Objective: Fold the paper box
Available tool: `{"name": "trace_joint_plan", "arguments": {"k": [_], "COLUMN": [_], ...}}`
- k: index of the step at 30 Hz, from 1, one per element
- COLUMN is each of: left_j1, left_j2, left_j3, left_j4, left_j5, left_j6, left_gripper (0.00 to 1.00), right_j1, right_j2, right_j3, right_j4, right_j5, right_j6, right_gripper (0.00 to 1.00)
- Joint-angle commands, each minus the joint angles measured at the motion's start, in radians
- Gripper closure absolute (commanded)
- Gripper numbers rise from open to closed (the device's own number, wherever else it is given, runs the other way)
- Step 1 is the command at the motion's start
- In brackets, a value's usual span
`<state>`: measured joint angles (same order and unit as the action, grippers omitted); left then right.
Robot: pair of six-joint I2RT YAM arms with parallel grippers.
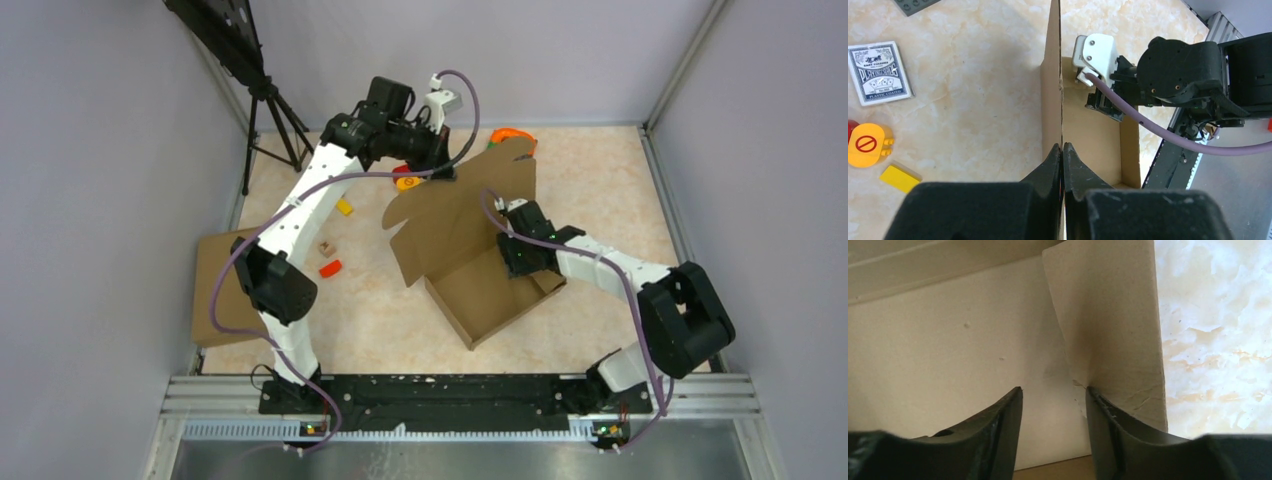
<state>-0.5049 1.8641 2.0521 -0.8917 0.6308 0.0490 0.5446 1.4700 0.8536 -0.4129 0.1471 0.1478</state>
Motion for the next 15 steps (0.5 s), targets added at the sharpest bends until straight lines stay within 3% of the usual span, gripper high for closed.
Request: {"name": "trace_joint_plan", "arguments": {"k": [1,2,4,15], "left_j1": [0.001,0.001,0.0,0.001], "left_j2": [0.015,0.014,0.014,0.022], "left_j3": [0.003,0.004,0.005,0.029], "left_j4": [0.006,0.004,-0.003,-0.019], "left_j5": [0.018,0.018,0.016,0.04], "left_j6": [0.02,0.023,0.029,0.033], "left_gripper": [0.98,0.98,0.98,0.98], "right_j1": [-0.031,-0.035,-0.037,-0.061], "right_j2": [0.012,0.016,0.02,0.045], "right_j3": [0.032,0.029,0.026,0.034], "right_j4": [0.007,0.008,0.013,-0.002], "right_j5": [-0.014,-0.009,0.036,0.026], "right_j6": [0.031,0.036,0.062,0.126], "right_gripper": [0.41,0.32,0.25,0.26]}}
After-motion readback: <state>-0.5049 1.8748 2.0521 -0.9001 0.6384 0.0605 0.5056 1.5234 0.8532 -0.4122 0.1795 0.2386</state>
